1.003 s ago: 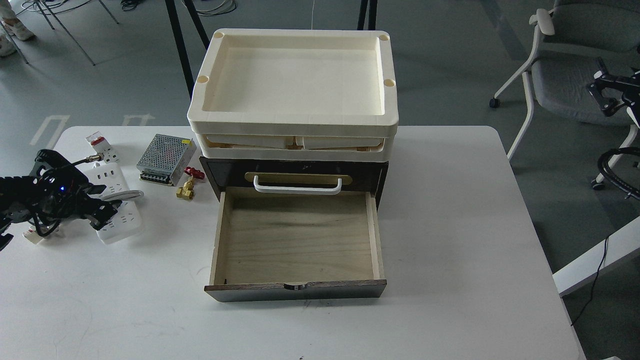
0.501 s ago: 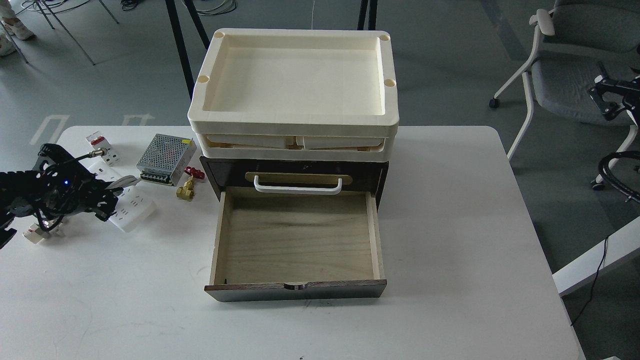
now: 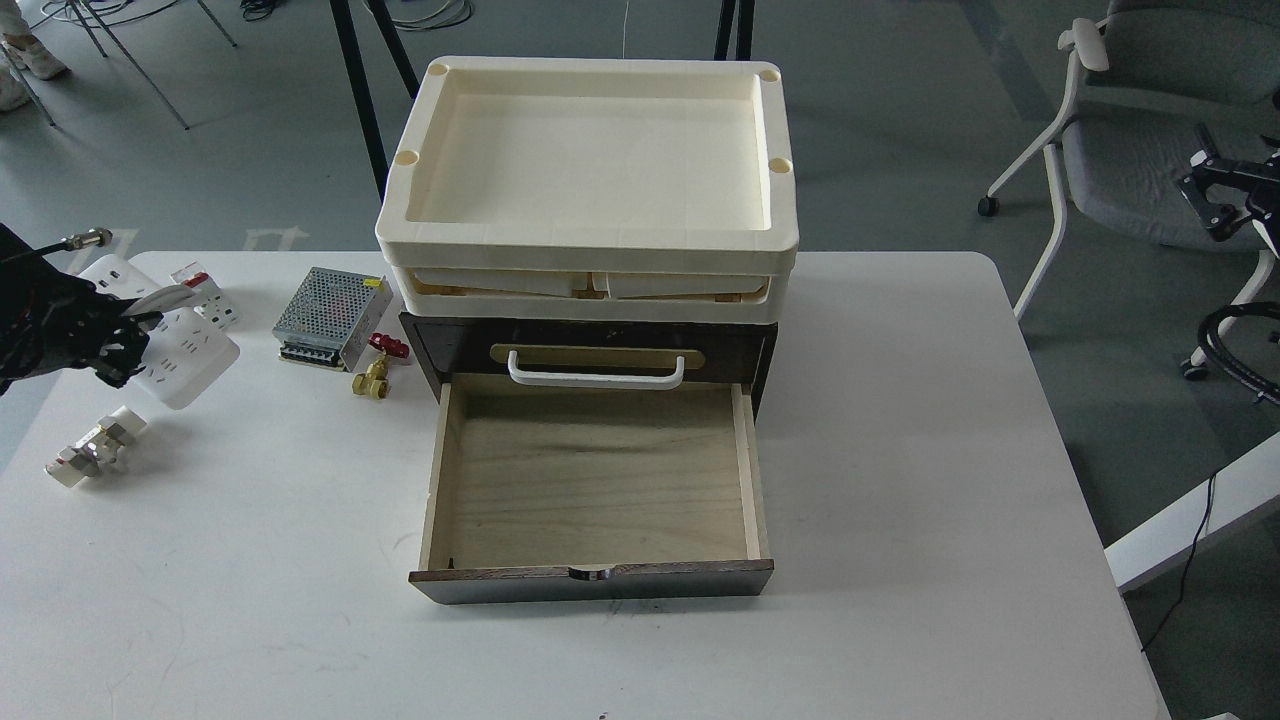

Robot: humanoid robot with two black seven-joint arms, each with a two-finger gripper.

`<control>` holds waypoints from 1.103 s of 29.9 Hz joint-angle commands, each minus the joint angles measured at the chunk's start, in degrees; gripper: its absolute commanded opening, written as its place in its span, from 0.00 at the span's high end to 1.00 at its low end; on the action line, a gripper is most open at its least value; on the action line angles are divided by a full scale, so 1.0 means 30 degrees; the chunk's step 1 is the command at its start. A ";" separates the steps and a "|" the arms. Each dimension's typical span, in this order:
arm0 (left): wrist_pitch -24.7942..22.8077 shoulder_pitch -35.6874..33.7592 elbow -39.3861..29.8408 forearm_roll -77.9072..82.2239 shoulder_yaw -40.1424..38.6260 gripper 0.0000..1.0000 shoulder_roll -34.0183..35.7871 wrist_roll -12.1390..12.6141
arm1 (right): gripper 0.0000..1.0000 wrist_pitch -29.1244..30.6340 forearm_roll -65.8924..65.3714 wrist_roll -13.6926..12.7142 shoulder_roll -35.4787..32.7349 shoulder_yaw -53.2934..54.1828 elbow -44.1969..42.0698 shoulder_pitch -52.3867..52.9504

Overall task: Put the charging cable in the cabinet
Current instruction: 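Lift the white power strip with its cable using the left gripper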

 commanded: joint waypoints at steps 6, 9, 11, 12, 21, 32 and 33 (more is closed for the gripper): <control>-0.1192 0.0244 -1.2137 -0.1966 -0.0006 1.00 0.9264 -0.0002 | 0.00 0.0001 0.0029 -0.0002 0.0146 0.0032 0.0030 0.0012; -0.1221 0.0565 -1.5098 -0.2991 0.0023 1.00 1.0822 -0.0002 | 0.00 0.0001 0.0000 -0.0002 0.0176 0.0032 0.0030 -0.0017; -0.1221 0.1033 -1.6623 -0.4160 0.0023 1.00 1.1175 -0.0002 | 0.00 0.0001 0.0000 -0.0002 0.0176 -0.0055 0.0030 -0.0017; -0.1250 0.1325 -1.7297 -0.4892 0.0023 1.00 1.1234 -0.0002 | 0.00 0.0001 0.0000 -0.0002 0.0176 -0.0056 0.0030 -0.0046; -0.2539 0.1387 -1.8505 -1.1217 -0.0123 1.00 0.8250 -0.0002 | 0.00 0.0001 0.0000 -0.0002 0.0029 0.0003 0.0000 -0.0339; -0.2774 0.1621 -1.8505 -1.7316 -0.0211 1.00 0.3329 -0.0002 | 0.00 0.0001 0.0000 -0.0002 0.0000 0.0032 -0.0262 -0.0545; -0.2774 0.1621 -1.8476 -1.7727 -0.0269 1.00 0.2861 -0.0002 | 0.00 0.0001 0.0000 -0.0002 -0.0029 0.0003 -0.0350 -0.0545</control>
